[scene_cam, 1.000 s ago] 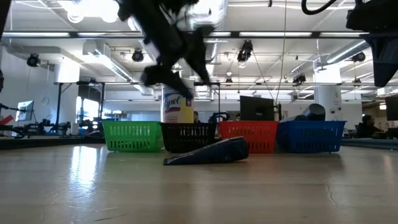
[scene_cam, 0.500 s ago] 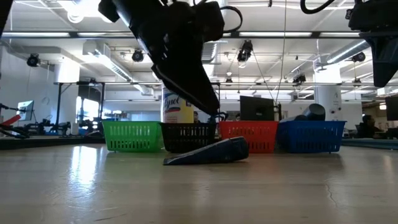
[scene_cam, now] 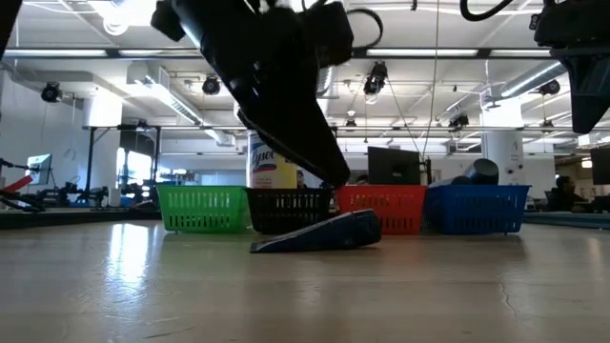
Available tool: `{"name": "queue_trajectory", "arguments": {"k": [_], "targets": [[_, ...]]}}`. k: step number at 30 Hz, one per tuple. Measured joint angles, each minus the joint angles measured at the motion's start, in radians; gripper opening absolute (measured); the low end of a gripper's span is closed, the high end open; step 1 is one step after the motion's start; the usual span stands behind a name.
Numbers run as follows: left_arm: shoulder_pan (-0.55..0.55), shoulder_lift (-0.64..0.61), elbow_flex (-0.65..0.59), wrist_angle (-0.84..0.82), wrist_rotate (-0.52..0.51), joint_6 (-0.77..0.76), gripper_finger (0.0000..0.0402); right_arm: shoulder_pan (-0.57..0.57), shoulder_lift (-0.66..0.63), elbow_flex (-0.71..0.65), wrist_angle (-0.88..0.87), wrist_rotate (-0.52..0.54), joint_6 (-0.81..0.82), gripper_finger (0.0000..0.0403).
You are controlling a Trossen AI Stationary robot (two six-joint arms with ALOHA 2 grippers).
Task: Pick & Place Travel size toiletries
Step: Put the blue shave cream into the black bin
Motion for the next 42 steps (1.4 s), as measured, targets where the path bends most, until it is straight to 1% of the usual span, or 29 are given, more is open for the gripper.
{"name": "queue_trajectory", "arguments": {"k": [3, 6, 10, 13, 16, 20, 21, 23, 25, 26, 27, 29, 31, 32, 33, 34, 38, 40, 42], "targets": [[0.000, 0.056, 0.002, 0.034, 0.000, -0.001, 0.0297, 0.000, 0.000, 0.000, 0.002, 0.000, 0.000, 0.0317], [0.003, 0.116, 0.021, 0.032, 0.000, -0.007, 0.0294, 0.000, 0.000, 0.000, 0.002, 0.000, 0.000, 0.0307], [0.004, 0.159, 0.059, 0.040, -0.023, -0.046, 0.0289, 0.000, 0.000, 0.000, 0.002, -0.001, 0.002, 0.0295], [0.007, 0.175, 0.073, 0.037, -0.029, -0.078, 0.0272, 0.000, 0.000, 0.000, 0.006, -0.002, 0.001, 0.0288], [0.007, 0.179, 0.075, 0.029, -0.033, -0.075, 0.0230, 0.000, 0.000, 0.000, 0.007, -0.002, 0.001, 0.0281], [0.008, 0.169, 0.074, -0.014, -0.032, -0.083, 0.0139, 0.000, 0.000, 0.000, 0.007, -0.002, 0.001, 0.0273], [0.009, 0.165, 0.074, -0.025, -0.029, -0.097, 0.0122, 0.000, 0.000, 0.000, 0.007, -0.002, 0.001, 0.0272], [0.014, 0.136, 0.070, -0.052, -0.026, -0.184, 0.0121, 0.000, 0.000, 0.000, 0.007, -0.002, 0.001, 0.0269], [0.025, 0.082, 0.066, -0.065, -0.029, -0.366, 0.0121, 0.000, 0.000, 0.000, 0.005, -0.001, 0.002, 0.0265], [0.032, 0.042, 0.066, -0.065, -0.047, -0.468, 0.0121, 0.000, 0.000, -0.001, 0.005, -0.001, 0.005, 0.0264], [0.041, -0.007, 0.066, -0.072, -0.089, -0.570, 0.0121, 0.000, 0.000, -0.001, 0.003, -0.001, 0.008, 0.0263], [0.067, -0.101, 0.066, -0.083, -0.231, -0.733, 0.0121, 0.000, 0.000, -0.001, -0.005, 0.001, 0.010, 0.0260], [0.110, -0.171, 0.065, -0.136, -0.362, -0.800, 0.0121, 0.000, 0.000, -0.001, -0.006, 0.002, 0.011, 0.0261], [0.142, -0.193, 0.063, -0.163, -0.395, -0.817, 0.0121, 0.000, 0.000, -0.001, -0.006, 0.002, 0.012, 0.0262], [0.179, -0.206, 0.062, -0.184, -0.401, -0.825, 0.0121, 0.000, 0.000, -0.002, -0.006, 0.002, 0.012, 0.0265], [0.221, -0.209, 0.061, -0.192, -0.392, -0.823, 0.0121, 0.000, 0.000, -0.002, -0.008, 0.005, 0.012, 0.0268], [0.369, -0.177, 0.061, -0.181, -0.276, -0.827, 0.0121, 0.000, 0.000, -0.002, -0.008, 0.028, 0.019, 0.0281], [0.411, -0.138, 0.061, -0.186, -0.242, -0.843, 0.0121, 0.000, 0.000, -0.002, -0.009, 0.028, 0.031, 0.0288], [0.432, -0.095, 0.059, -0.189, -0.181, -0.846, 0.0130, 0.000, 0.000, -0.002, -0.008, 0.028, 0.037, 0.0295]]}}
